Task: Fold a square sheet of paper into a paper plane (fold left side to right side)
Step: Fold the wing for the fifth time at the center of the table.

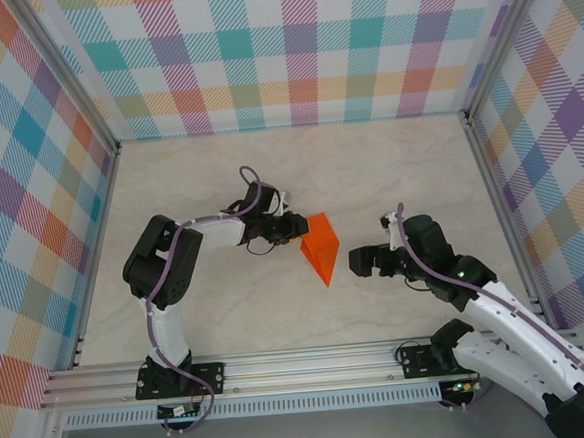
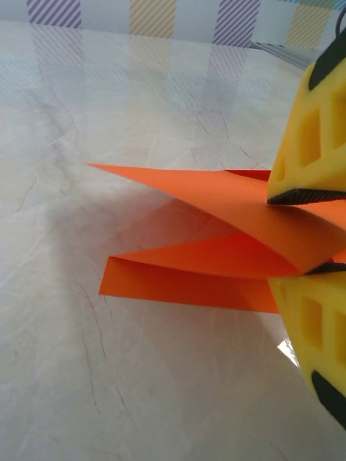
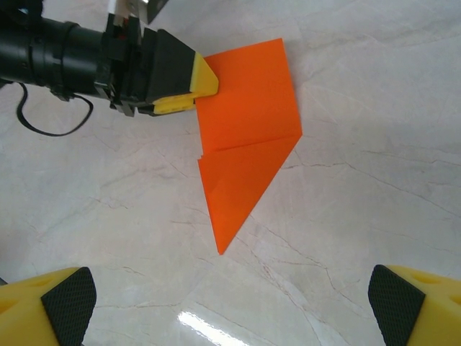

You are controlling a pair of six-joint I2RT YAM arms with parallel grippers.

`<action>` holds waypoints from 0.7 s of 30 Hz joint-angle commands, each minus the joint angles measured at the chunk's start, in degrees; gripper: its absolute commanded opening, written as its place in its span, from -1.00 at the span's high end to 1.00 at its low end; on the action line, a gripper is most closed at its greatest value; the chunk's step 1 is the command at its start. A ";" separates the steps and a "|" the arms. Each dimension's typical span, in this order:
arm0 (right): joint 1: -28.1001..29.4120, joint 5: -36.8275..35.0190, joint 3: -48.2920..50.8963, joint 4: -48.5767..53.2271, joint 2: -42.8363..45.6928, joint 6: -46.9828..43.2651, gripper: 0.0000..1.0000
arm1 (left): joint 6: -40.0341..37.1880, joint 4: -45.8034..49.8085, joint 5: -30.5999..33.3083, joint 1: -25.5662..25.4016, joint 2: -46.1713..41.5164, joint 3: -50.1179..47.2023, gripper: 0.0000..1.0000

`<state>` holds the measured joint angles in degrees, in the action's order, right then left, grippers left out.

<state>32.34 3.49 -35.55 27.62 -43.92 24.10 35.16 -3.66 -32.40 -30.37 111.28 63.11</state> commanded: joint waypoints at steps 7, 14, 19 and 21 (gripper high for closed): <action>-7.97 18.47 -1.97 -8.90 -15.26 -0.80 -1.00 | -3.50 -3.90 -2.61 -0.39 -0.73 -1.59 0.94; -18.61 39.29 -2.13 -23.85 -29.29 0.05 -0.95 | -4.91 -10.63 -6.70 0.05 -4.79 -7.81 1.00; -20.76 44.86 -6.84 -23.55 -39.09 -3.66 -0.65 | -5.67 -16.91 -9.57 0.29 -7.40 -12.75 1.00; -21.01 46.19 -8.65 -23.64 -42.69 -4.92 -0.57 | -5.38 -19.79 -10.69 0.40 -8.14 -14.42 1.00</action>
<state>12.16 42.78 -41.23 6.90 -83.50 22.39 31.42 -16.53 -39.72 -30.24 105.82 50.39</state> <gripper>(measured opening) 0.795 0.043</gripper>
